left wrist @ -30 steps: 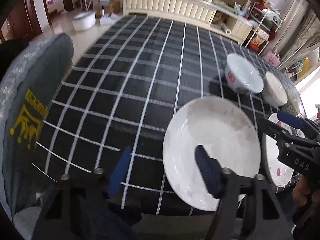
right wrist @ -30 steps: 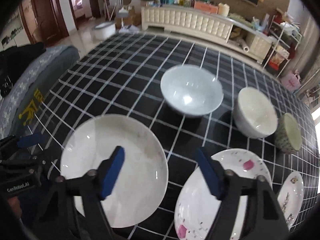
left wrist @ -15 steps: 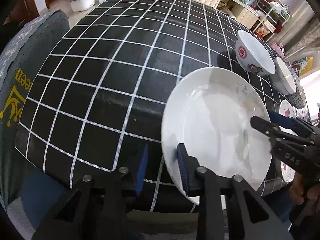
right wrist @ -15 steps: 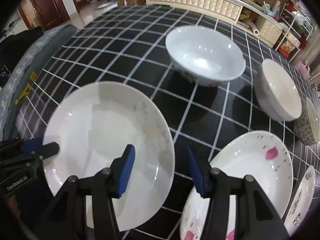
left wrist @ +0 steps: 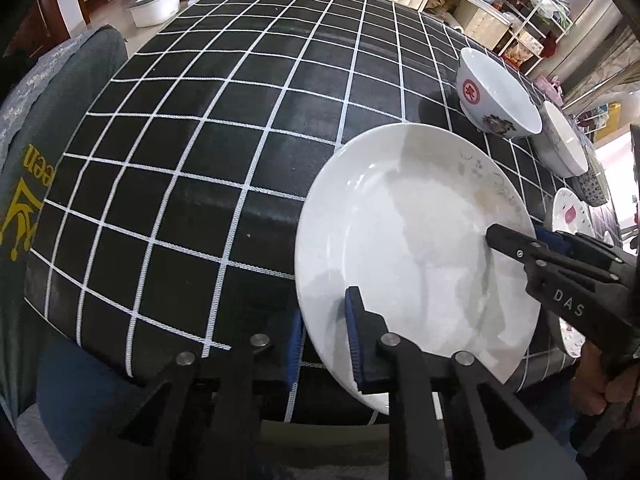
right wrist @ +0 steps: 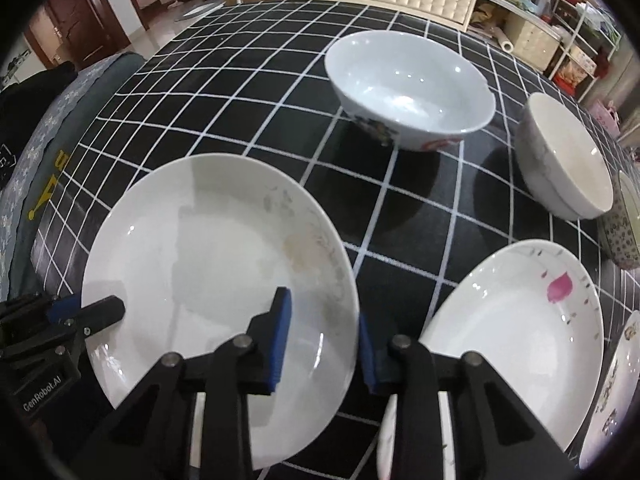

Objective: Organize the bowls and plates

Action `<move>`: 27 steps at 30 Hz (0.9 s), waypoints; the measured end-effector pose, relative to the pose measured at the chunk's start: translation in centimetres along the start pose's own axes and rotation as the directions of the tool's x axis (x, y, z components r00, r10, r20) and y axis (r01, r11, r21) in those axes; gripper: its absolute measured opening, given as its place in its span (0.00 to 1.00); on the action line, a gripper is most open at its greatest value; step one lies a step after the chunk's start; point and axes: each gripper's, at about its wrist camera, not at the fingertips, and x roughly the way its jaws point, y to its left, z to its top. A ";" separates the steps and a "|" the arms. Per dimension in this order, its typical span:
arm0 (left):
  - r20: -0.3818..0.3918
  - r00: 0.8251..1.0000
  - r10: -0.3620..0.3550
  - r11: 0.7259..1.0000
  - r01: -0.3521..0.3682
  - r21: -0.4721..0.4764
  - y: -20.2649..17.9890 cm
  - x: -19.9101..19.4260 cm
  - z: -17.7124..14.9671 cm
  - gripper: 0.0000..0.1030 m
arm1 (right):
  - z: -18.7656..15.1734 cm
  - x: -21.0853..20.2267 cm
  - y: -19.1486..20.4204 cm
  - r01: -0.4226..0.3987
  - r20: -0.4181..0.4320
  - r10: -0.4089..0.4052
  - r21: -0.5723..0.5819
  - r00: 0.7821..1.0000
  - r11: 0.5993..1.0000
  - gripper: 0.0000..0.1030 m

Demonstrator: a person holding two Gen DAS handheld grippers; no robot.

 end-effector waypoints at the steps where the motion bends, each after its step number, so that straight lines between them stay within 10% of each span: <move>1: 0.007 1.000 0.005 1.000 -0.005 0.011 -0.1 -0.1 0.0 0.18 | 0.1 -0.1 0.0 0.002 0.003 -0.002 0.002 1.000 1.000 0.34; 27: 0.056 0.998 0.042 0.999 -0.041 -0.014 1.5 0.1 1.4 0.17 | 1.2 0.7 1.5 0.006 0.025 -0.006 0.003 1.000 1.000 0.33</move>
